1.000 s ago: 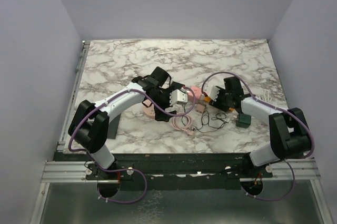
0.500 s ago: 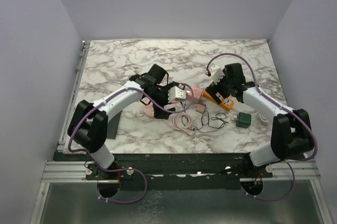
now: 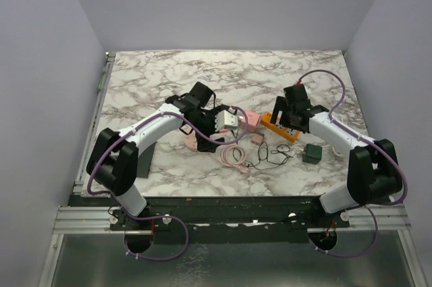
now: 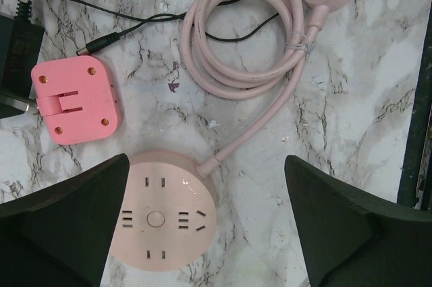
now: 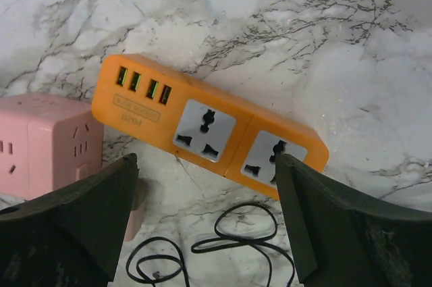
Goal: Insert the plug
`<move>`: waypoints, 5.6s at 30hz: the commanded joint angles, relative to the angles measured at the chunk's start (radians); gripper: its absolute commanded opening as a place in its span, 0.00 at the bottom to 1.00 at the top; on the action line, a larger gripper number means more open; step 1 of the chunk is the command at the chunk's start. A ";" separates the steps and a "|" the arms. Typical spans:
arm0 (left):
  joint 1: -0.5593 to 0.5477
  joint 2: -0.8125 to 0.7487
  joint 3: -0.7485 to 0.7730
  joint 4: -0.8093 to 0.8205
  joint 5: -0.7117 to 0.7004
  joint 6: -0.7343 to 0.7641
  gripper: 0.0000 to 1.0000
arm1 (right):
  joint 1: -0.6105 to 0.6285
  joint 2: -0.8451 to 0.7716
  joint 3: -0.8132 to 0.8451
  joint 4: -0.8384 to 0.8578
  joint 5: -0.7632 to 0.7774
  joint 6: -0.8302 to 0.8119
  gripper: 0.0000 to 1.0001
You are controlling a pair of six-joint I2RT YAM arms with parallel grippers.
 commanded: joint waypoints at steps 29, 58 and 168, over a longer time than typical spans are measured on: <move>0.075 0.118 -0.030 0.220 -0.259 -0.107 0.99 | 0.076 -0.068 -0.204 -0.069 0.285 0.334 0.41; 0.158 -0.009 -0.174 0.139 -0.171 0.111 0.99 | 0.158 0.007 -0.058 0.329 -0.426 -0.427 1.00; 0.156 -0.556 -0.246 0.016 0.163 0.376 0.99 | 0.111 0.467 0.392 0.249 -0.549 -0.920 0.11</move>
